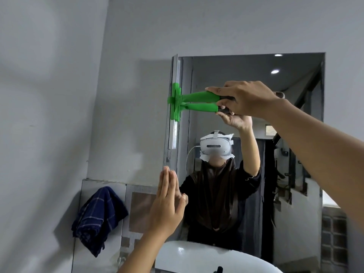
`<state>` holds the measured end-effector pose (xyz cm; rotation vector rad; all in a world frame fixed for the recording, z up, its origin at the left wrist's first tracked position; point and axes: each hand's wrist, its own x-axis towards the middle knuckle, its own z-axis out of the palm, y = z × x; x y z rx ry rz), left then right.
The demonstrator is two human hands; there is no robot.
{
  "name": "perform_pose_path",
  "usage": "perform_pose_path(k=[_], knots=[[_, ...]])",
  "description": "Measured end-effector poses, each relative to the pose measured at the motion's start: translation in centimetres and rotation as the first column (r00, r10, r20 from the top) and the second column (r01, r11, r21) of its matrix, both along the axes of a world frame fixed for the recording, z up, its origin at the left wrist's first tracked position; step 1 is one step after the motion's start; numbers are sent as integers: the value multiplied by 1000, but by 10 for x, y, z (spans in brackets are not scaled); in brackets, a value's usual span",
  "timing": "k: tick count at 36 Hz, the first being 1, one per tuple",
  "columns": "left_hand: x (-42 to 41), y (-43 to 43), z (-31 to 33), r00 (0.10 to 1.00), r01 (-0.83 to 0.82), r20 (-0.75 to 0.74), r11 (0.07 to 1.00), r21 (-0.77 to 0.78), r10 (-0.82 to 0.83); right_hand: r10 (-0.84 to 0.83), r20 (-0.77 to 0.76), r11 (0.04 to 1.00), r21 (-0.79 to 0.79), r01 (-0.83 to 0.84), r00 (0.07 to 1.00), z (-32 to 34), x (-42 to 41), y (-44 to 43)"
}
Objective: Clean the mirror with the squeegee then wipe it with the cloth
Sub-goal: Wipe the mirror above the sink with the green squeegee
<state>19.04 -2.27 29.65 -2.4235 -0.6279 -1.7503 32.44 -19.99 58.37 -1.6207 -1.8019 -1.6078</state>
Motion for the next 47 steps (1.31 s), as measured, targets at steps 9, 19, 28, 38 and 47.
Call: perform_pose_path(k=[9, 19, 28, 38, 47], knots=[[10, 14, -5, 998, 51, 36, 999, -8, -50, -73, 43, 997, -2, 73, 996, -1, -13, -4], [7, 13, -5, 999, 53, 4, 998, -21, -53, -116, -34, 992, 37, 117, 993, -5, 3, -22], [0, 1, 5, 990, 129, 60, 989, -74, -125, -116, -210, 984, 107, 141, 971, -36, 42, -59], [0, 7, 4, 990, 136, 58, 987, -85, -131, -69, -402, 963, 210, 166, 913, -73, 75, -95], [-3, -2, 6, 987, 158, 47, 985, -71, -155, 46, -606, 935, 306, 179, 795, -117, 63, -91]])
